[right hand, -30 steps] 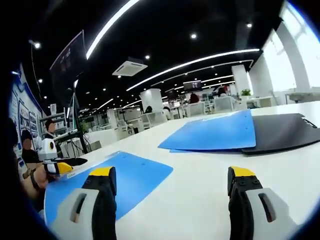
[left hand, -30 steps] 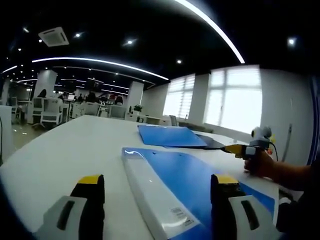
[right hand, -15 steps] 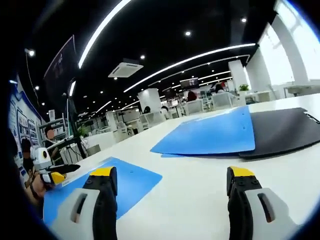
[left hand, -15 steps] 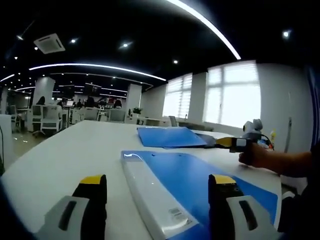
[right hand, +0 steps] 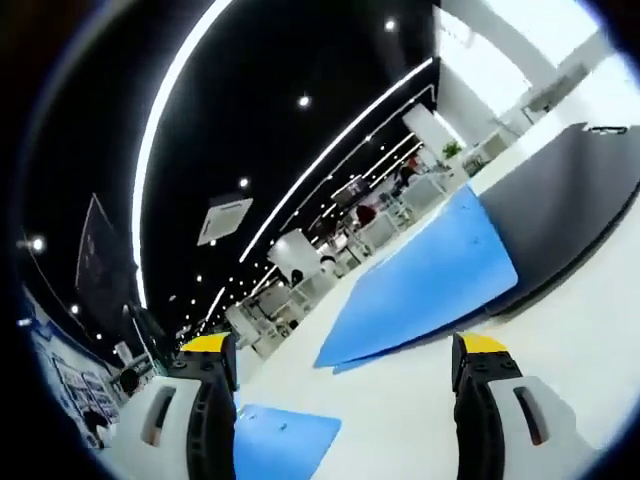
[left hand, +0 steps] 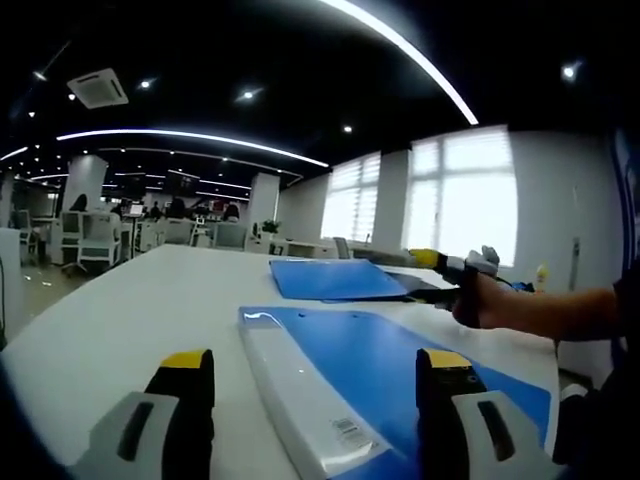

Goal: Organize the scattered folders on the table and sort them into different groups

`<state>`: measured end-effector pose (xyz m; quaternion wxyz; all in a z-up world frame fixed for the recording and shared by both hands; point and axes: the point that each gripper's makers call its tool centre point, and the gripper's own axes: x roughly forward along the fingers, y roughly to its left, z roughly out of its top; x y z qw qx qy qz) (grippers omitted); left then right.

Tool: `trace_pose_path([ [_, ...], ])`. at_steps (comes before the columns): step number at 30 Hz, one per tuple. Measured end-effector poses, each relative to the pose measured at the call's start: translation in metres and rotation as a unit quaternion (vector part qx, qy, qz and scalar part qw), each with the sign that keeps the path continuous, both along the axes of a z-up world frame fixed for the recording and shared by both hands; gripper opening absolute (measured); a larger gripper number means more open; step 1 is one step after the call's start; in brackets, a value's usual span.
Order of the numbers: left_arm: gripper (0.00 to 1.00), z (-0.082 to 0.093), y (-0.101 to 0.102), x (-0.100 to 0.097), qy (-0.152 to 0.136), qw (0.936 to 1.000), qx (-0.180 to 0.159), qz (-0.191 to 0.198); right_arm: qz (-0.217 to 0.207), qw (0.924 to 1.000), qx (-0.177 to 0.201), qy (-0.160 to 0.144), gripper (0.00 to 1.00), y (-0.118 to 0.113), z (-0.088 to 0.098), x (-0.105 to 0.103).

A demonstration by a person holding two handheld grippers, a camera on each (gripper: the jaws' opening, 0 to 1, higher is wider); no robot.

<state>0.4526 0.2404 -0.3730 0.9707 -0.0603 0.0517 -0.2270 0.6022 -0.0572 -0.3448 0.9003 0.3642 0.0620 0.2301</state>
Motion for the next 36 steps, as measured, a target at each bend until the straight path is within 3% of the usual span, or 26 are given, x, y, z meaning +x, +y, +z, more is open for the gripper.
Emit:
trace_pose_path([
  [1, 0.83, 0.000, 0.000, 0.000, -0.001, 1.0000, 0.000, -0.002, -0.012, 0.9994, 0.032, 0.011, 0.88, -0.005, 0.000, 0.005],
  [2, 0.83, 0.000, -0.001, 0.000, -0.001, 1.0000, 0.000, -0.002, -0.016, 0.9990, 0.039, 0.014, 0.88, -0.006, -0.001, 0.006],
  [6, 0.83, 0.001, -0.001, -0.001, -0.003, 1.0000, -0.002, -0.005, -0.030, 0.9974, 0.048, 0.044, 0.88, -0.012, -0.015, 0.012],
  [14, 0.83, 0.002, -0.002, -0.001, -0.005, 0.9999, -0.002, -0.010, -0.053, 0.9931, 0.088, 0.056, 0.86, -0.013, -0.015, 0.017],
  [16, 0.83, 0.002, -0.003, -0.001, -0.005, 0.9999, -0.002, -0.010, -0.058, 0.9893, 0.120, 0.060, 0.87, -0.010, -0.012, 0.015],
  [18, 0.83, 0.002, -0.002, -0.001, -0.005, 0.9999, -0.003, -0.009, -0.067, 0.9797, 0.181, 0.055, 0.92, -0.012, -0.004, 0.016],
  [21, 0.83, 0.003, -0.001, -0.001, -0.006, 0.9999, -0.006, -0.008, -0.071, 0.9704, 0.223, 0.060, 0.93, -0.018, 0.000, 0.020],
  [25, 0.83, 0.002, -0.002, -0.001, -0.005, 0.9999, -0.006, -0.009, -0.079, 0.9673, 0.232, 0.067, 0.96, -0.028, 0.001, 0.032],
  [29, 0.83, 0.002, -0.002, -0.001, -0.005, 0.9999, -0.005, -0.012, -0.091, 0.9588, 0.260, 0.068, 0.97, -0.038, 0.002, 0.044],
  [32, 0.83, 0.002, -0.002, -0.001, -0.005, 0.9999, -0.007, -0.012, -0.104, 0.9493, 0.289, 0.067, 0.94, -0.046, -0.001, 0.057],
  [36, 0.83, 0.002, -0.003, -0.001, -0.005, 0.9999, -0.007, -0.013, -0.120, 0.9426, 0.305, 0.064, 0.88, -0.051, -0.003, 0.068],
])
